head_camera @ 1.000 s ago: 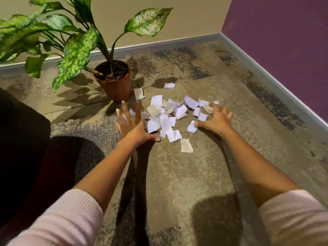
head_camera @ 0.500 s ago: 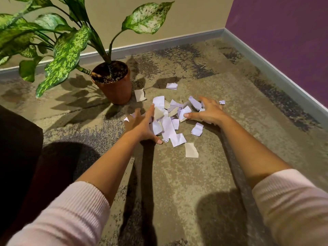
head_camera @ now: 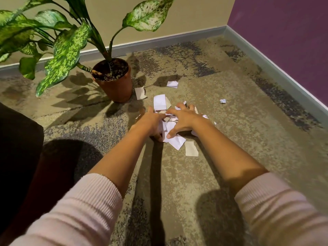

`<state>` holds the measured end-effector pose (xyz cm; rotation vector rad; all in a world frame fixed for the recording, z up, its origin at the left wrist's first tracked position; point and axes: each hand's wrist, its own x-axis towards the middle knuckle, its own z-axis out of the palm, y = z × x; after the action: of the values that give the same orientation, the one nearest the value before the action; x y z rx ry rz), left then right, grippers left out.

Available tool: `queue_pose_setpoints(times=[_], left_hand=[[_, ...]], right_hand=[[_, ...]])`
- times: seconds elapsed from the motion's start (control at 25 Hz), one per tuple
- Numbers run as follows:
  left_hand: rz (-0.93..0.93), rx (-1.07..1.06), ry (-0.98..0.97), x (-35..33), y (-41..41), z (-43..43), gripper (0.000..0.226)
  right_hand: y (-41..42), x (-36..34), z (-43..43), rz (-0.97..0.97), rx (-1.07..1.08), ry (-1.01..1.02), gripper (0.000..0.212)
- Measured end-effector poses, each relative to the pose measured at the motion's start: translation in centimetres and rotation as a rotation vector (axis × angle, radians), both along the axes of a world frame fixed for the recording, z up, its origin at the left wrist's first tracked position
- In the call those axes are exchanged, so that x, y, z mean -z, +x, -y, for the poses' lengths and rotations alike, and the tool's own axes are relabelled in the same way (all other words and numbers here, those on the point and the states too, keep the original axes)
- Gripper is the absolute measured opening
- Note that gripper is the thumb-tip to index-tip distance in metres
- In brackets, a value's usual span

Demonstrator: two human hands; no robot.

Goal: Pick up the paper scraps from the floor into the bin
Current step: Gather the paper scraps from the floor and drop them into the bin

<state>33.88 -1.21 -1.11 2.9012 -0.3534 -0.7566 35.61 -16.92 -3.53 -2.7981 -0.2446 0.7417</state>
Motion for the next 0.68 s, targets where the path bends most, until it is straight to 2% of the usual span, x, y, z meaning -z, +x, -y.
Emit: queue_pose_setpoints(times=[0.12,0.4,0.48,0.6,0.68], left_hand=[[0.037,-0.024,-0.041,0.2,-0.6,-0.1,0.088],[0.166,-0.074,-0.111,0.5,-4.2,-0.1,0.034],[0.212,-0.083,-0.121,0.4,-5.4,0.0,0.027],[0.253,-0.125,-0.153,0.3,-7.2,-0.3,0.025],[0.273,-0.141,-0.182,0.0,-8.4,-0.6,0.025]], right_hand=[[-0.7,-0.6,-0.3,0.008,-0.012,-0.021,0.097],[-4.9,-0.8,-0.4,0.027,-0.052,-0.078,0.080],[-6.2,-1.1,-0.1,0.073,-0.093,-0.116,0.067],[-8.5,-1.7,0.3,0.173,-0.083,-0.070,0.041],[-10.1,-1.8,0.7,0.223,-0.064,-0.046,0.033]])
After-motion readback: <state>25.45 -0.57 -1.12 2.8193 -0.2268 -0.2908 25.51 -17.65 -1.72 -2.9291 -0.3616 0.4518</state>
